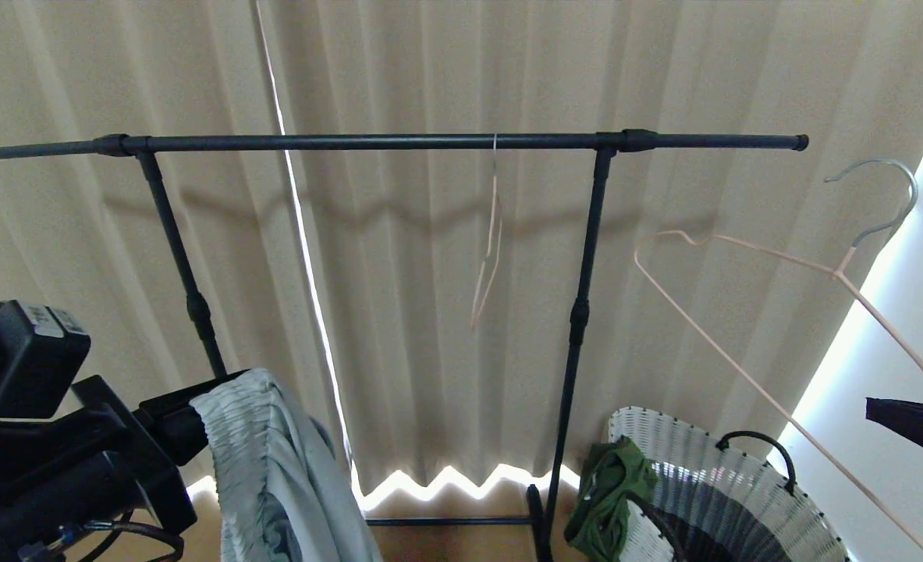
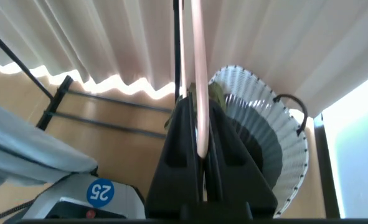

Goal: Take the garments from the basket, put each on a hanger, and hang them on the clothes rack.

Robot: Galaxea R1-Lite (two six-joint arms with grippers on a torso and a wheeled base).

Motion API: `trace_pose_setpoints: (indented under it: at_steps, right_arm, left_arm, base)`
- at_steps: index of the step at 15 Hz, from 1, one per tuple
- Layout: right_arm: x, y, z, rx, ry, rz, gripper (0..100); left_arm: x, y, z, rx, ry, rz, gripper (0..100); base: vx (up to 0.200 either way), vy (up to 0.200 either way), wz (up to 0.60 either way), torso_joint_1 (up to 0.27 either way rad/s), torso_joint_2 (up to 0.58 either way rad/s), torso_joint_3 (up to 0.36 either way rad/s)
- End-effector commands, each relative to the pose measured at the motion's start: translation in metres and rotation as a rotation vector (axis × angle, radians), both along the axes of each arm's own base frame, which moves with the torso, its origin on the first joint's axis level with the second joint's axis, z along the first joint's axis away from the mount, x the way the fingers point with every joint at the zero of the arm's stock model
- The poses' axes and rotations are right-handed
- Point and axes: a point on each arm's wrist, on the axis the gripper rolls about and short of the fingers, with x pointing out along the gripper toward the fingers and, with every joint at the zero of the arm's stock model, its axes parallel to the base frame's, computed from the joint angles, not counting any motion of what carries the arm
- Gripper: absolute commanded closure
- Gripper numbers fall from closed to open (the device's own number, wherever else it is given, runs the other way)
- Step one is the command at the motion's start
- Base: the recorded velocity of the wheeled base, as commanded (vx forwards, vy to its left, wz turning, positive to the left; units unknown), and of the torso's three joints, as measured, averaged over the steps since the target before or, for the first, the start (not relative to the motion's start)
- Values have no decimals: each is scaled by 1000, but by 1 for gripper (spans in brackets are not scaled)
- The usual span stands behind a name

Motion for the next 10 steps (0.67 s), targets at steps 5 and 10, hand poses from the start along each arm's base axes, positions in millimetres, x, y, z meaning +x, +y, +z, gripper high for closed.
trace_pose_setpoints:
  at_steps: [5,10]
  right_arm:
    - [1,0,0,-9,0,8,100]
    - [0,0,0,-16,-3,11,100]
  left_arm:
    - [-7,3,6,-14,-40,0,100]
    - [-8,4,7,-14,-48,0,100]
  base:
    - [0,120,0,0,0,1]
    - [0,200,0,6,3,0]
